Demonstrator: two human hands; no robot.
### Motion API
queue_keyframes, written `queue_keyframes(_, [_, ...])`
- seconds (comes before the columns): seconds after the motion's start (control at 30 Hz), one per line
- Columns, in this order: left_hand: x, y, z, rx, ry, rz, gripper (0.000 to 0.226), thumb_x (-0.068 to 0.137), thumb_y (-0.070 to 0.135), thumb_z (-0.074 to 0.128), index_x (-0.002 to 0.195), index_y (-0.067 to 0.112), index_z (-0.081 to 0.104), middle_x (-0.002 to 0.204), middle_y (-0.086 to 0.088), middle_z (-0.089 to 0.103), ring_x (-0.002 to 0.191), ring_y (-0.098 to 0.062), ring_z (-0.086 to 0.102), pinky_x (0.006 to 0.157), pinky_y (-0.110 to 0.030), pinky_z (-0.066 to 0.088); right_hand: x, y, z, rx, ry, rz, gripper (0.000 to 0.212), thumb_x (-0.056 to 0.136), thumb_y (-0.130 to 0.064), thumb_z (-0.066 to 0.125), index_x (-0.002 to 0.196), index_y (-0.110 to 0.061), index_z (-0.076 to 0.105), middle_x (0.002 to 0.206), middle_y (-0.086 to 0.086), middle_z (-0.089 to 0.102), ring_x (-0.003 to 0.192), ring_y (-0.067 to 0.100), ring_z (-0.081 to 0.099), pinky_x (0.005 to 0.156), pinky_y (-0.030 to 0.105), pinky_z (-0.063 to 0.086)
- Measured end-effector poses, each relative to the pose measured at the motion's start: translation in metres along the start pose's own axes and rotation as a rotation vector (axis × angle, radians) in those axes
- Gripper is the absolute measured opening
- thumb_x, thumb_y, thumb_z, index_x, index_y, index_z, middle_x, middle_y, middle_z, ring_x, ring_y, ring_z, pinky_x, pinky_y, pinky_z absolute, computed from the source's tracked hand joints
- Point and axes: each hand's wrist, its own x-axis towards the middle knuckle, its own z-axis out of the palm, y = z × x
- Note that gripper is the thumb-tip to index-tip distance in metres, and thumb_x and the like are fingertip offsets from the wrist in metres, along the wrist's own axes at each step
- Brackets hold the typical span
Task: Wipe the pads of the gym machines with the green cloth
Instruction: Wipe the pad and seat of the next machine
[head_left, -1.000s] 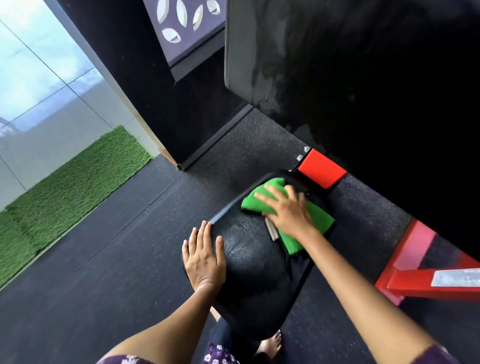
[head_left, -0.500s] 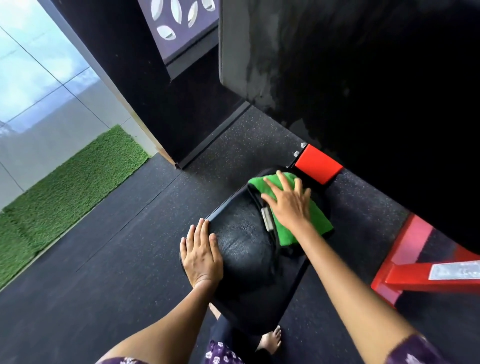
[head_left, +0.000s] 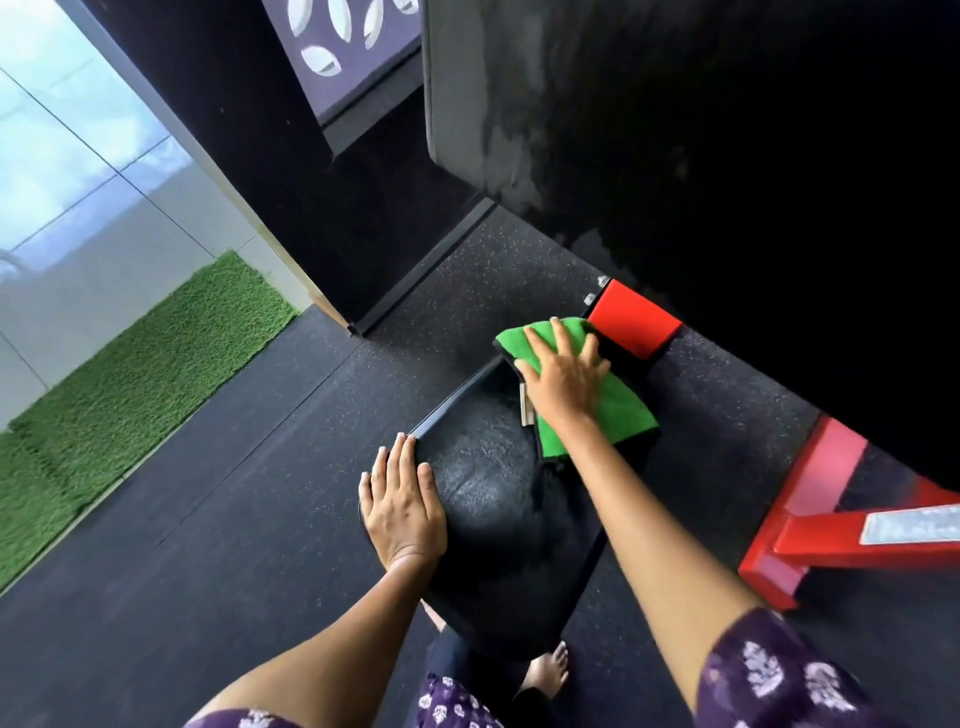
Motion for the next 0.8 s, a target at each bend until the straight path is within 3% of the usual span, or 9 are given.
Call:
queue_keyframes(0.1, [0.000, 0.000, 0.000, -0.009, 0.006, -0.003, 0.069, 0.090, 0.046, 0.004, 0.141, 0.018, 0.043, 0.149, 0.005, 0.039, 0.141, -0.016, 0.028, 0.116, -0.031, 0.005, -0.033, -0.023, 0.012, -0.015, -0.068, -0.249, 0.053, 0.091, -0.045, 0.054, 0.141, -0.038, 0.040, 0.156, -0.005, 0.025, 0.136, 0.040, 0.024, 0.104, 0.061, 0.025])
queue_keyframes(0.17, [0.000, 0.000, -0.001, -0.021, 0.023, -0.006, 0.069, 0.090, 0.045, 0.006, 0.139, 0.017, 0.045, 0.147, 0.003, 0.041, 0.140, -0.019, 0.031, 0.115, -0.033, 0.009, -0.069, -0.015, 0.018, -0.050, -0.013, -0.529, 0.058, 0.078, -0.043, 0.070, 0.133, -0.037, 0.052, 0.146, -0.003, 0.043, 0.123, 0.041, 0.044, 0.092, 0.059, 0.041])
queue_keyframes(0.23, [-0.001, 0.000, -0.001, -0.037, 0.028, -0.003, 0.068, 0.090, 0.045, 0.007, 0.139, 0.016, 0.045, 0.147, 0.003, 0.042, 0.139, -0.019, 0.031, 0.115, -0.034, 0.010, -0.089, 0.014, 0.019, -0.122, 0.035, -0.674, 0.062, 0.069, -0.039, 0.075, 0.128, -0.037, 0.056, 0.137, -0.003, 0.053, 0.112, 0.036, 0.048, 0.080, 0.051, 0.048])
queue_keyframes(0.3, [-0.002, -0.001, -0.001, -0.051, 0.022, 0.000, 0.070, 0.090, 0.046, 0.005, 0.139, 0.017, 0.045, 0.147, 0.003, 0.041, 0.140, -0.019, 0.030, 0.116, -0.034, 0.009, -0.085, 0.046, 0.013, -0.158, 0.075, -0.549, 0.058, 0.074, -0.037, 0.072, 0.130, -0.036, 0.055, 0.136, -0.002, 0.054, 0.108, 0.034, 0.045, 0.077, 0.048, 0.046])
queue_keyframes(0.37, [-0.002, 0.000, -0.001, -0.067, 0.024, -0.009, 0.072, 0.089, 0.047, 0.004, 0.140, 0.017, 0.044, 0.148, 0.004, 0.041, 0.141, -0.018, 0.028, 0.116, -0.033, 0.007, -0.066, 0.053, 0.003, -0.070, 0.091, -0.210, 0.050, 0.084, -0.039, 0.066, 0.132, -0.035, 0.053, 0.140, 0.000, 0.048, 0.113, 0.038, 0.044, 0.082, 0.050, 0.042])
queue_keyframes(0.43, [-0.002, 0.000, -0.002, -0.078, 0.035, -0.003, 0.072, 0.089, 0.047, 0.004, 0.139, 0.017, 0.045, 0.147, 0.003, 0.042, 0.140, -0.018, 0.029, 0.116, -0.034, 0.009, -0.056, 0.035, 0.001, -0.017, 0.055, -0.045, 0.047, 0.089, -0.041, 0.059, 0.135, -0.034, 0.050, 0.145, 0.000, 0.041, 0.121, 0.038, 0.038, 0.091, 0.053, 0.038])
queue_keyframes(0.6, [-0.003, -0.004, -0.001, -0.136, 0.077, 0.025, 0.070, 0.089, 0.047, 0.008, 0.136, 0.014, 0.049, 0.144, 0.000, 0.046, 0.138, -0.020, 0.035, 0.115, -0.035, 0.013, -0.129, -0.003, 0.029, -0.032, 0.088, -0.448, 0.058, 0.073, -0.042, 0.074, 0.128, -0.036, 0.057, 0.132, 0.001, 0.055, 0.106, 0.033, 0.045, 0.077, 0.048, 0.048])
queue_keyframes(0.7, [-0.006, -0.003, -0.002, -0.184, 0.107, 0.042, 0.068, 0.090, 0.048, 0.013, 0.134, 0.011, 0.048, 0.146, -0.005, 0.042, 0.138, -0.022, 0.033, 0.116, -0.038, 0.013, -0.172, 0.038, 0.031, -0.101, 0.106, -0.656, 0.055, 0.074, -0.046, 0.055, 0.128, -0.038, 0.056, 0.129, -0.002, 0.058, 0.097, 0.026, 0.041, 0.071, 0.038, 0.048])
queue_keyframes(0.8, [-0.008, -0.001, -0.003, -0.138, 0.112, 0.088, 0.065, 0.091, 0.048, 0.016, 0.131, 0.008, 0.048, 0.148, -0.007, 0.038, 0.141, -0.024, 0.026, 0.116, -0.036, 0.003, -0.153, 0.069, 0.017, -0.086, 0.188, -0.418, 0.047, 0.079, -0.045, 0.051, 0.124, -0.035, 0.061, 0.125, 0.002, 0.059, 0.092, 0.028, 0.046, 0.064, 0.041, 0.051])
